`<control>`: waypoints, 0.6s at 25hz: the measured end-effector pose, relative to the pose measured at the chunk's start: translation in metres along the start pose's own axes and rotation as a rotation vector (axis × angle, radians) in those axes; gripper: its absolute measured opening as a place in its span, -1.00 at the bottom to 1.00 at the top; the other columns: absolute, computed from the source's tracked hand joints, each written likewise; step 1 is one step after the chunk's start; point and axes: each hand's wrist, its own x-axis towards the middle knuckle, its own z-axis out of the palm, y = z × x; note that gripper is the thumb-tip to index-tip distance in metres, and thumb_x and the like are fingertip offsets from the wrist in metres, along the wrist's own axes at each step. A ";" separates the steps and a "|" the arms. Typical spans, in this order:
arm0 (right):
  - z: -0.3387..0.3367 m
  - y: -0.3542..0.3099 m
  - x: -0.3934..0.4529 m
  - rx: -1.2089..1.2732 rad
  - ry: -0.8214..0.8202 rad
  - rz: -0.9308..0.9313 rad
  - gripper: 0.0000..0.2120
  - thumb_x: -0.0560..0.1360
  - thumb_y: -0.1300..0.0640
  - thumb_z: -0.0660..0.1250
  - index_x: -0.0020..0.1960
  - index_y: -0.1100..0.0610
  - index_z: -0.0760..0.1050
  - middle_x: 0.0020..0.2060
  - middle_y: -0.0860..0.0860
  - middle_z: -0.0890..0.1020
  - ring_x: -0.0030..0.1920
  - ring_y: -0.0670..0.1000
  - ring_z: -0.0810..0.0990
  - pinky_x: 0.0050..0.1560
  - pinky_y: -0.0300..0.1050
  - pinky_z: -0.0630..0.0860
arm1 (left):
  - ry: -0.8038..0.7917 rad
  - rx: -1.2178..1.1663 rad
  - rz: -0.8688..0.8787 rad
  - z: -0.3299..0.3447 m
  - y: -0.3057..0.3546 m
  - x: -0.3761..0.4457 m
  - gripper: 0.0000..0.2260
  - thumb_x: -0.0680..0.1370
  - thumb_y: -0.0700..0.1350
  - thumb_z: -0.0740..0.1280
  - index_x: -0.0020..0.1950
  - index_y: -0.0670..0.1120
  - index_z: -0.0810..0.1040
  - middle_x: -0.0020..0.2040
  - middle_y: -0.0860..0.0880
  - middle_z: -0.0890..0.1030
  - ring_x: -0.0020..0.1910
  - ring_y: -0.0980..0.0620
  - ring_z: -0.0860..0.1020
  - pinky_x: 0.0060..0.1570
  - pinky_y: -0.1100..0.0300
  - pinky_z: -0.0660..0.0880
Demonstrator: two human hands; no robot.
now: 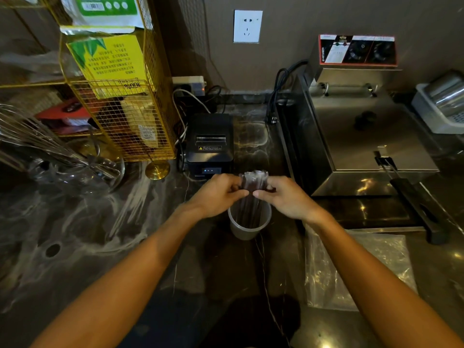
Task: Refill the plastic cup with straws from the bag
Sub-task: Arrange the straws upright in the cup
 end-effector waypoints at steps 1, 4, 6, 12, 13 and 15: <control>-0.007 -0.001 0.004 -0.030 -0.036 0.001 -0.87 0.60 0.04 0.41 0.09 0.04 0.67 -0.08 0.00 0.75 -0.05 -0.06 0.72 0.06 0.06 0.66 | -0.036 0.026 0.006 -0.004 -0.001 0.003 -0.93 0.63 -0.11 0.37 -0.04 0.03 0.60 -0.19 0.08 0.61 -0.24 0.26 0.60 -0.21 0.34 0.50; -0.016 -0.004 0.011 -0.039 -0.100 -0.005 -0.81 0.60 0.09 0.41 0.20 0.01 0.65 0.03 -0.04 0.75 0.04 -0.09 0.72 0.12 0.01 0.64 | -0.108 0.056 0.004 -0.007 -0.007 0.008 -0.88 0.64 -0.12 0.36 0.13 -0.07 0.66 -0.08 0.03 0.68 -0.13 0.22 0.65 -0.11 0.31 0.56; -0.012 -0.003 0.009 -0.031 -0.104 -0.004 -0.74 0.60 0.13 0.40 0.28 -0.02 0.60 0.05 -0.07 0.74 0.03 -0.16 0.70 0.10 -0.10 0.62 | -0.103 0.023 -0.025 -0.001 -0.011 0.005 -0.83 0.64 -0.12 0.35 0.21 -0.05 0.65 -0.09 0.08 0.68 -0.16 0.31 0.64 -0.16 0.39 0.52; 0.003 0.012 0.003 -0.053 -0.056 0.084 -0.85 0.58 0.06 0.44 0.04 -0.19 0.56 -0.08 -0.11 0.67 -0.09 -0.15 0.63 -0.06 -0.19 0.51 | -0.020 -0.075 -0.074 0.010 -0.021 -0.008 -0.90 0.63 -0.05 0.38 0.12 0.08 0.64 -0.27 0.04 0.63 -0.37 0.26 0.55 -0.34 0.40 0.44; 0.004 0.016 0.003 -0.050 -0.057 0.101 -0.87 0.57 0.02 0.45 0.10 -0.15 0.60 -0.02 -0.10 0.68 -0.03 -0.12 0.64 -0.03 -0.17 0.52 | -0.012 -0.091 -0.069 0.011 -0.021 -0.009 -0.90 0.62 -0.04 0.39 0.11 0.11 0.63 -0.28 0.06 0.63 -0.37 0.26 0.55 -0.34 0.40 0.45; 0.005 0.019 0.000 -0.050 -0.043 0.127 -0.80 0.56 -0.04 0.45 0.17 -0.07 0.64 0.04 -0.09 0.70 0.04 -0.07 0.66 0.05 -0.11 0.55 | -0.008 -0.124 -0.067 0.012 -0.020 -0.011 -0.86 0.61 -0.02 0.41 0.16 0.07 0.64 -0.28 0.12 0.61 -0.36 0.32 0.56 -0.33 0.43 0.47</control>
